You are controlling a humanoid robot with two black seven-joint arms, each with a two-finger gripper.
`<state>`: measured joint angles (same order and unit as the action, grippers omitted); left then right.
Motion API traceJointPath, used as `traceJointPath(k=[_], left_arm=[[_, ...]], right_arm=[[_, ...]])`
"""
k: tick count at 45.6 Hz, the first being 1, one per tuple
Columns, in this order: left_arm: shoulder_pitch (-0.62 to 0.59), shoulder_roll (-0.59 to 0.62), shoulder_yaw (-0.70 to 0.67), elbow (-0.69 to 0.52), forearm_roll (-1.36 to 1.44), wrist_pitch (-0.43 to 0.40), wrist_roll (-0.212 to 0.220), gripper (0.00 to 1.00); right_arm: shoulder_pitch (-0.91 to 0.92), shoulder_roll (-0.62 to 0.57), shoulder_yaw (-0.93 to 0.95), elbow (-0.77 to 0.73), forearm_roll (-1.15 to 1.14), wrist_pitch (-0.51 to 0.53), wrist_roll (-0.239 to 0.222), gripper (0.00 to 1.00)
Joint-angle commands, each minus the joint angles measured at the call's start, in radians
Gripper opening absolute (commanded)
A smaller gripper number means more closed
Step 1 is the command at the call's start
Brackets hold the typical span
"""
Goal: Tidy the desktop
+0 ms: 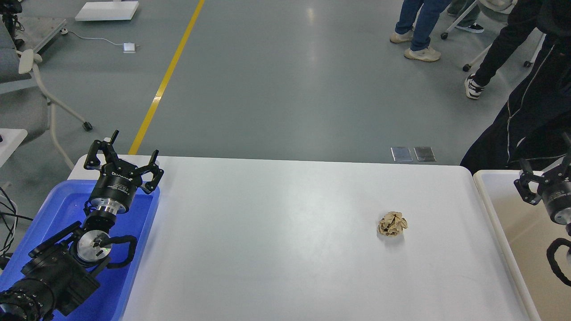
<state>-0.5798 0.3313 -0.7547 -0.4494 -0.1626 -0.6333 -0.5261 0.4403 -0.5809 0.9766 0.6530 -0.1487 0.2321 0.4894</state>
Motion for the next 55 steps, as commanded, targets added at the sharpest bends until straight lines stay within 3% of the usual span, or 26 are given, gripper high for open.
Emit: traceJointPath(k=[1, 31, 55], left_arm=[[0.0, 0.0, 0.0, 0.0, 0.0, 0.0, 0.0, 1.0], [0.0, 0.0, 0.0, 0.0, 0.0, 0.0, 0.0, 1.0], [0.0, 0.0, 0.0, 0.001, 0.0, 0.0, 0.0, 1.0]], right_arm=[[-0.002, 0.001, -0.003, 0.001, 0.003, 0.0, 0.0, 1.0], [0.011, 0.0, -0.015, -0.001, -0.009, -0.004, 0.0, 1.0], [0.147, -0.057, -0.294, -0.001, -0.218, -0.014, 0.0, 1.0]])
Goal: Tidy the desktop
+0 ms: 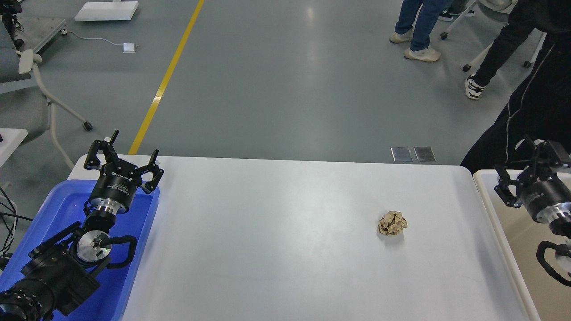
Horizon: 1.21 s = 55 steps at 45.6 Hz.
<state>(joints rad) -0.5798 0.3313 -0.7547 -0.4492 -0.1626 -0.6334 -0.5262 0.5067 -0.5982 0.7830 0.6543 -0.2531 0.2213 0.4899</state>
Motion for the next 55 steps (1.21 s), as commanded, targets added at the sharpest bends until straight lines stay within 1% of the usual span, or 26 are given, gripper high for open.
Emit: traceJointPath(k=[1, 7, 13, 21, 32, 35, 39, 41, 49, 55], left_arm=[[0.0, 0.0, 0.0, 0.0, 0.0, 0.0, 0.0, 1.0], [0.0, 0.0, 0.0, 0.0, 0.0, 0.0, 0.0, 1.0], [0.0, 0.0, 0.0, 0.0, 0.0, 0.0, 0.0, 1.0], [0.0, 0.0, 0.0, 0.0, 0.0, 0.0, 0.0, 1.0], [0.0, 0.0, 0.0, 0.0, 0.0, 0.0, 0.0, 1.0], [0.0, 0.0, 0.0, 0.0, 0.0, 0.0, 0.0, 1.0], [0.0, 0.0, 0.0, 0.0, 0.0, 0.0, 0.0, 1.0], [0.0, 0.0, 0.0, 0.0, 0.0, 0.0, 0.0, 1.0], [0.0, 0.0, 0.0, 0.0, 0.0, 0.0, 0.0, 1.0], [0.0, 0.0, 0.0, 0.0, 0.0, 0.001, 0.0, 1.0]], right_arm=[[0.094, -0.049, -0.112, -0.001, -0.127, -0.002, -0.001, 1.0], [0.205, -0.08, -0.258, -0.001, -0.256, -0.014, -0.001, 1.0], [0.312, -0.084, -0.457, 0.004, -0.385, -0.086, -0.001, 1.0], [0.418, -0.084, -0.683, 0.011, -0.532, -0.125, -0.001, 1.0], [0.559, -0.077, -1.037, 0.018, -0.784, -0.258, 0.002, 1.0], [0.59, -0.072, -1.097, 0.024, -0.813, -0.287, 0.022, 1.0], [0.612, -0.06, -1.153, 0.036, -0.844, -0.321, 0.074, 1.0], [0.616, -0.04, -1.179, 0.044, -0.867, -0.353, 0.093, 1.0], [0.608, 0.057, -1.301, 0.045, -0.942, -0.508, 0.127, 1.0], [0.598, 0.153, -1.4, 0.031, -0.942, -0.588, 0.127, 1.0]])
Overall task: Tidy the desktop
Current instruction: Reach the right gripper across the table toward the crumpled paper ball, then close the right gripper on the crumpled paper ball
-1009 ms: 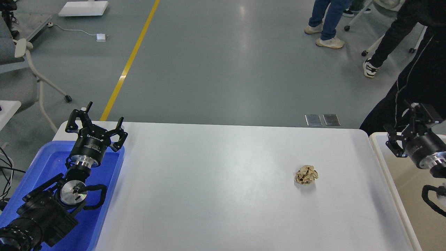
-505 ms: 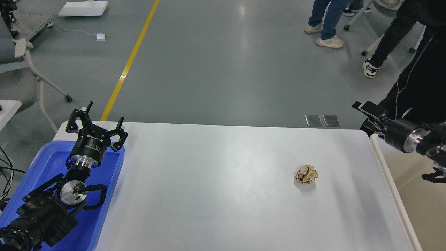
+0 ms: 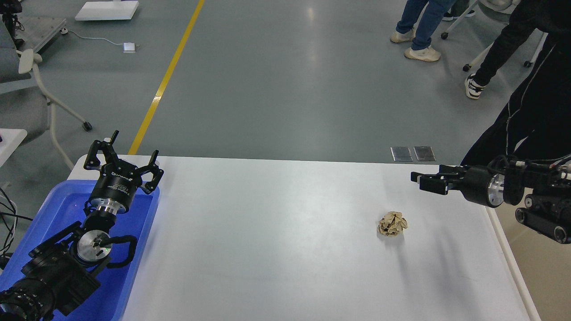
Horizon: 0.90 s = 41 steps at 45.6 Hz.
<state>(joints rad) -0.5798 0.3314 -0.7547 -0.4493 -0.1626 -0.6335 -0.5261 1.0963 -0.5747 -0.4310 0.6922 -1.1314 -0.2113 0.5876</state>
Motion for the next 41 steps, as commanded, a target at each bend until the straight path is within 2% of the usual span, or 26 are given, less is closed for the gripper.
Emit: traceJointPath(k=[1, 10, 17, 27, 41], left_arm=[[0.0, 0.0, 0.0, 0.0, 0.0, 0.001, 0.0, 1.0], [0.0, 0.0, 0.0, 0.001, 0.0, 0.0, 0.0, 1.0], [0.0, 0.0, 0.0, 0.0, 0.0, 0.0, 0.0, 1.0], [0.0, 0.0, 0.0, 0.0, 0.0, 0.0, 0.0, 1.0], [0.0, 0.0, 0.0, 0.0, 0.0, 0.0, 0.0, 1.0]], right_arm=[[0.004, 0.145, -0.193, -0.011, -0.064, -0.161, 0.029, 1.0], [-0.026, 0.243, -0.204, -0.045, -0.064, -0.171, 0.029, 1.0], [-0.032, 0.243, -0.202, -0.057, -0.061, -0.171, 0.029, 1.0], [-0.058, 0.245, -0.199, -0.157, -0.051, -0.171, 0.029, 1.0], [-0.096, 0.243, -0.192, -0.165, -0.048, -0.172, 0.031, 1.0]])
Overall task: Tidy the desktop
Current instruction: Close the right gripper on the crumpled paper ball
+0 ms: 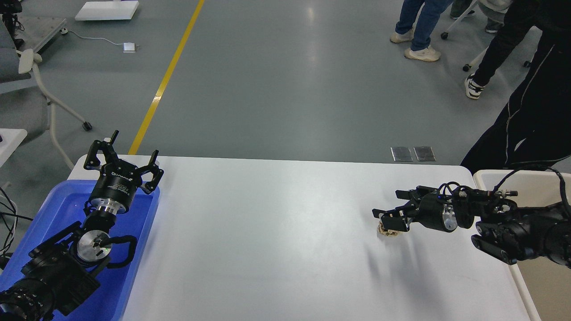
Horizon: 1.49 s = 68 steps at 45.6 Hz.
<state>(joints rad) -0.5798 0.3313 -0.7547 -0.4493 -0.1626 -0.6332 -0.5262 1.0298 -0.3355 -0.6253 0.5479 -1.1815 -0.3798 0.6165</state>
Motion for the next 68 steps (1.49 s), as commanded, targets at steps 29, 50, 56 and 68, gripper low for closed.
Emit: traceJointPath(k=[29, 50, 56, 68], left_arm=[[0.0, 0.0, 0.0, 0.0, 0.0, 0.0, 0.0, 1.0], [0.0, 0.0, 0.0, 0.0, 0.0, 0.0, 0.0, 1.0], [0.0, 0.0, 0.0, 0.0, 0.0, 0.0, 0.0, 1.0], [0.0, 0.0, 0.0, 0.0, 0.0, 0.0, 0.0, 1.0]], right_arm=[[-0.112, 0.023, 0.012, -0.083, 0.075, -0.045, 0.0, 1.0], [-0.143, 0.035, 0.016, -0.083, 0.083, -0.088, 0.0, 1.0], [-0.163, 0.043, 0.032, -0.095, 0.109, -0.094, 0.0, 1.0], [-0.188, 0.062, 0.032, -0.141, 0.138, -0.096, 0.0, 1.0]])
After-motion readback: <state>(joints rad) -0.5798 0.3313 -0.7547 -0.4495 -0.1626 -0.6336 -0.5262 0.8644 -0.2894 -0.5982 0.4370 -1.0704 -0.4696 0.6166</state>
